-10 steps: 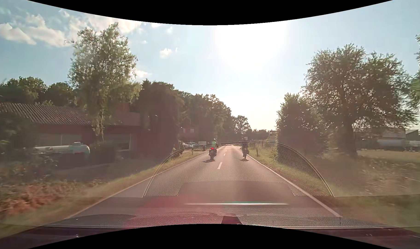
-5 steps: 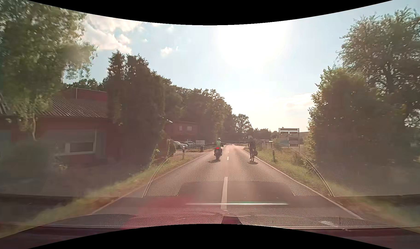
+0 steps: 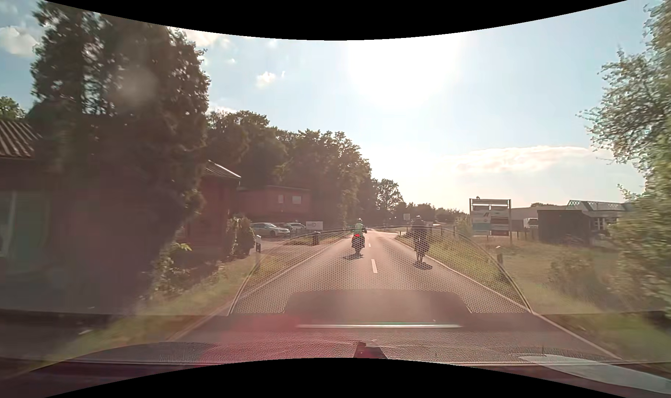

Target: Follow the waypoints while adhering to traffic rules and regulations

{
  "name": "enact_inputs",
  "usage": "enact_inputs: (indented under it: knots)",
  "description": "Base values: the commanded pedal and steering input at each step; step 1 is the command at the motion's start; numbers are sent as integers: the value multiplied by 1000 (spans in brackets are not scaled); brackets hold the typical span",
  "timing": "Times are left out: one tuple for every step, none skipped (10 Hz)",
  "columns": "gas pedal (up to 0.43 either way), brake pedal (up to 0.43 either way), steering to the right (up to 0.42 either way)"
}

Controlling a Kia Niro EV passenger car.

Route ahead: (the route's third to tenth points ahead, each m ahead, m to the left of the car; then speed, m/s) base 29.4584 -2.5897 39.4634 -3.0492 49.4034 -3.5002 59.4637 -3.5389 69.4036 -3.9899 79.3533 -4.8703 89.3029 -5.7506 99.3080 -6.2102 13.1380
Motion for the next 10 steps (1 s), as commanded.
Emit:
enact_inputs:
  knots:
    - [79, 0, 10]
    - [67, 0, 10]
    - [59, 0, 9]
    - [59, 0, 8]
    - [47, 0, 8]
    - [47, 0, 8]
    - [47, 0, 9]
    - [39, 0, 10]
    - [28, 0, 10]
    - [20, 0, 10]
